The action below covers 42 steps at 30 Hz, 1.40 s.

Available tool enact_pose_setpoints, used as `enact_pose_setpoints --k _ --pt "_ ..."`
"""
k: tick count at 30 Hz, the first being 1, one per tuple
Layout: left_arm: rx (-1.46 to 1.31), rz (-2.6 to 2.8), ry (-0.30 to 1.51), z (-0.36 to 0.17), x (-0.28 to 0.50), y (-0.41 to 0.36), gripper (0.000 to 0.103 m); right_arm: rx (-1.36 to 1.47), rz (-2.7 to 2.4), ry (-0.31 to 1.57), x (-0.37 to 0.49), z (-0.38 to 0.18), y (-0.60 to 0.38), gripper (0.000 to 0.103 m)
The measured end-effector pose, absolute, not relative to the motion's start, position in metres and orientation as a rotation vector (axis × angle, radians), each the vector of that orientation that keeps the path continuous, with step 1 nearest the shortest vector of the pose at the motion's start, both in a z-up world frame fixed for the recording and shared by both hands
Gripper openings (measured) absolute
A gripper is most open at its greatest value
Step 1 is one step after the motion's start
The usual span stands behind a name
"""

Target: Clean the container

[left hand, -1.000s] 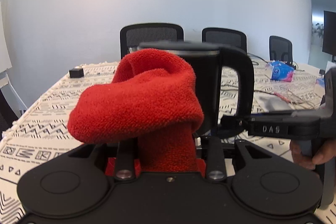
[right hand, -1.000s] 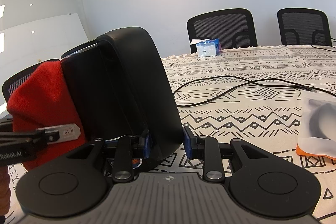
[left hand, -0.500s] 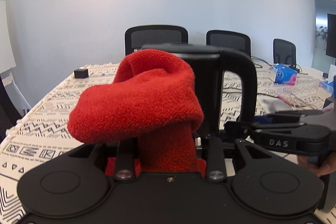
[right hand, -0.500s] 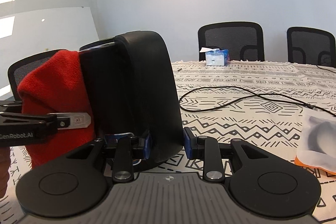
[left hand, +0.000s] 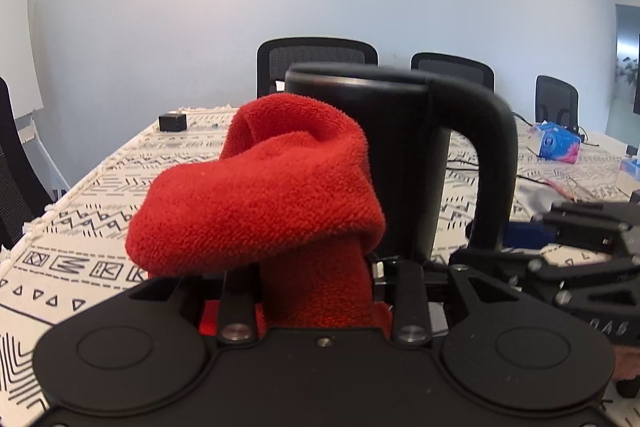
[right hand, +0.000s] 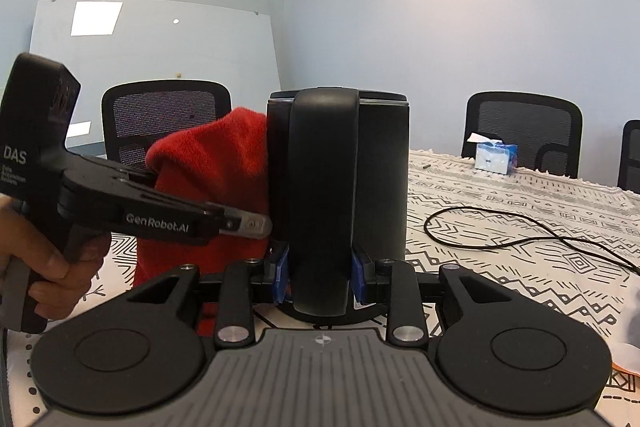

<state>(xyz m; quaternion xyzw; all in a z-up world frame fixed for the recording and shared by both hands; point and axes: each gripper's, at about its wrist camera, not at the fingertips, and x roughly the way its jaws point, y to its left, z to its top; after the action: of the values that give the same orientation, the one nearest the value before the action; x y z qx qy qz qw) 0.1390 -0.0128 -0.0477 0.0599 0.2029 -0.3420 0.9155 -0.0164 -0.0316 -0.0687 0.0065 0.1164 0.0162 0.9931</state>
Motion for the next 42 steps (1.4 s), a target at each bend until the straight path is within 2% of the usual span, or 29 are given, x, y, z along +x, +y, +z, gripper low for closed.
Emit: enact_pose_setpoints --k 14,20,23,30,34,42 --pt "0.074 -0.676 0.389 -0.044 0.135 0.025 0.036 -0.082 0.076 0.234 -0.018 -0.065 0.017 0.03" --pt "0.073 -0.658 0.372 -0.049 0.131 0.042 0.036 -0.054 0.09 0.189 -0.031 -0.049 0.006 0.03" --pt "0.049 -0.658 0.368 -0.05 0.128 0.051 0.036 -0.039 0.093 0.153 -0.038 -0.037 0.006 0.02" --pt "0.036 -0.64 0.347 -0.056 0.108 0.072 0.036 -0.077 0.171 0.145 -0.009 -0.036 0.041 0.014" --pt "0.011 -0.562 0.364 -0.06 0.105 0.084 0.034 -0.079 0.215 0.149 0.008 -0.036 0.055 0.015" --pt "-0.009 -0.595 0.293 -0.037 0.066 0.09 0.034 -0.067 0.185 0.142 -0.024 -0.028 0.035 0.015"
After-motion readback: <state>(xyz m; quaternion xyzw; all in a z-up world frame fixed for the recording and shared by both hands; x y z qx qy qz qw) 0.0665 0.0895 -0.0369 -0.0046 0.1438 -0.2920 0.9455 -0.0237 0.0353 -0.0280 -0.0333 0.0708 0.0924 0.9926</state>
